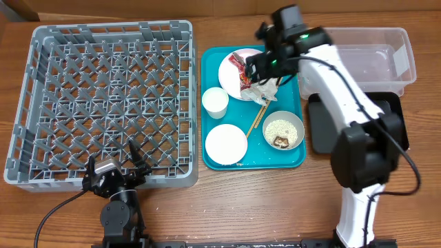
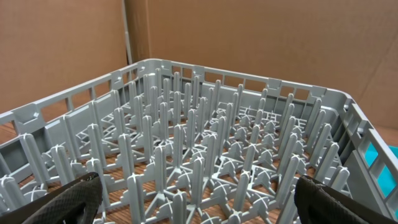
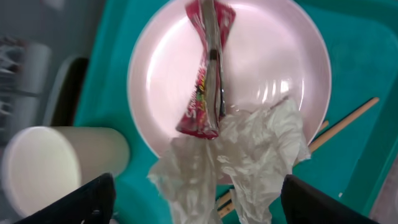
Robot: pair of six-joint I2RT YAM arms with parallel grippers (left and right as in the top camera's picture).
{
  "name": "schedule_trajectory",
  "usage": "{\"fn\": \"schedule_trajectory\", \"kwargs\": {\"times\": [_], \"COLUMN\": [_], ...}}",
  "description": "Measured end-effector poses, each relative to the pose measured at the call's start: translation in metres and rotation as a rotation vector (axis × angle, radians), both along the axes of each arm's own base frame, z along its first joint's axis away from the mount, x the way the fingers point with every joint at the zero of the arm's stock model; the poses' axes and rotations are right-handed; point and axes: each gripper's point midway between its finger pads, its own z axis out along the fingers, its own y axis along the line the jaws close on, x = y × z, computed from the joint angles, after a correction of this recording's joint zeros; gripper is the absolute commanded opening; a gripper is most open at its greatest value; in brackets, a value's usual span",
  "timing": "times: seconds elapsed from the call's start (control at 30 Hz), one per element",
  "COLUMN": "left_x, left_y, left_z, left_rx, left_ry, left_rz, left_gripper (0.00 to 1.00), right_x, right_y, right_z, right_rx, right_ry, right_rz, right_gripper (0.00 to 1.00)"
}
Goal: Sort waste into correct bins and load items into the dishwasher
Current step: 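Grasp the white tissue with the right gripper and carry it to the bin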
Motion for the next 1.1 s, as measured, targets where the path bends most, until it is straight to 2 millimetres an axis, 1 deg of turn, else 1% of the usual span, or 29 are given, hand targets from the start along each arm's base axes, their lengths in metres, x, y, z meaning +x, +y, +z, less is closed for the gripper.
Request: {"fn": "schedule_trajectory", "kwargs": {"times": [0.07, 0.13, 0.2, 0.23, 0.33, 0.4, 0.43, 0.47, 0.5, 0.53, 0.57, 0.6, 0.67, 0.73, 0.8, 0.9, 0.97, 1.0, 1.07, 1.1], "left_x": [0.000, 0.000, 0.000, 0.000, 0.000, 0.000, 0.000, 0.000, 0.000, 0.000, 0.000, 0.000, 0.000, 0.000, 0.000, 0.000, 0.000, 0.000, 0.000, 0.000], "left_y": [0.000, 0.000, 0.000, 0.000, 0.000, 0.000, 0.000, 0.000, 0.000, 0.000, 0.000, 0.000, 0.000, 0.000, 0.000, 0.000, 0.000, 0.000, 0.000, 0.000], "left_z": [0.000, 0.000, 0.000, 0.000, 0.000, 0.000, 0.000, 0.000, 0.000, 0.000, 0.000, 0.000, 0.000, 0.000, 0.000, 0.000, 0.000, 0.000, 0.000, 0.000], "left_rx": [0.000, 0.000, 0.000, 0.000, 0.000, 0.000, 0.000, 0.000, 0.000, 0.000, 0.000, 0.000, 0.000, 0.000, 0.000, 0.000, 0.000, 0.000, 0.000, 0.000], "left_ry": [0.000, 0.000, 0.000, 0.000, 0.000, 0.000, 0.000, 0.000, 0.000, 0.000, 0.000, 0.000, 0.000, 0.000, 0.000, 0.000, 0.000, 0.000, 0.000, 0.000], "left_rz": [0.000, 0.000, 0.002, 0.002, 0.002, 0.003, 0.003, 0.003, 0.003, 0.003, 0.003, 0.003, 0.003, 0.003, 0.003, 0.003, 0.003, 0.003, 0.003, 0.003], "left_gripper": [1.00, 1.00, 1.00, 1.00, 1.00, 1.00, 1.00, 1.00, 1.00, 1.00, 1.00, 1.00, 1.00, 1.00, 1.00, 1.00, 1.00, 1.00, 1.00, 1.00], "right_x": [-0.005, -0.005, -0.004, -0.004, -0.001, 0.002, 0.003, 0.006, 0.007, 0.007, 0.007, 0.008, 0.006, 0.000, -0.004, -0.001, 0.005, 0.008, 0.007, 0.006], "right_y": [0.009, 0.010, 0.005, -0.001, -0.005, -0.005, -0.004, -0.003, -0.003, -0.003, -0.003, -0.004, -0.004, -0.007, -0.009, -0.012, -0.016, -0.019, -0.026, -0.038], "right_z": [-0.028, -0.038, -0.053, -0.069, -0.086, -0.095, -0.095, -0.094, -0.094, -0.094, -0.094, -0.094, -0.094, -0.093, -0.088, -0.058, -0.023, 0.001, 0.030, 0.065], "right_rx": [-0.122, -0.169, -0.211, -0.241, -0.263, -0.265, -0.263, -0.258, -0.258, -0.260, -0.261, -0.263, -0.263, -0.275, -0.283, -0.270, -0.244, -0.225, -0.200, -0.163], "right_ry": [0.010, 0.010, 0.026, 0.050, 0.066, 0.063, 0.059, 0.047, 0.042, 0.042, 0.041, 0.041, 0.046, 0.073, 0.096, 0.108, 0.086, 0.059, 0.028, -0.014], "right_rz": [0.010, 0.004, -0.011, -0.025, -0.039, -0.040, -0.042, -0.044, -0.045, -0.045, -0.048, -0.048, -0.050, -0.049, -0.056, -0.111, -0.164, -0.188, -0.224, -0.283], "right_gripper": [0.86, 0.86, 0.84, 0.82, 0.79, 0.72, 0.67, 0.56, 0.41, 0.22, 0.06, 0.04, 0.04, 0.04, 0.04, 0.04, 0.04, 0.04, 0.04, 0.04]}}
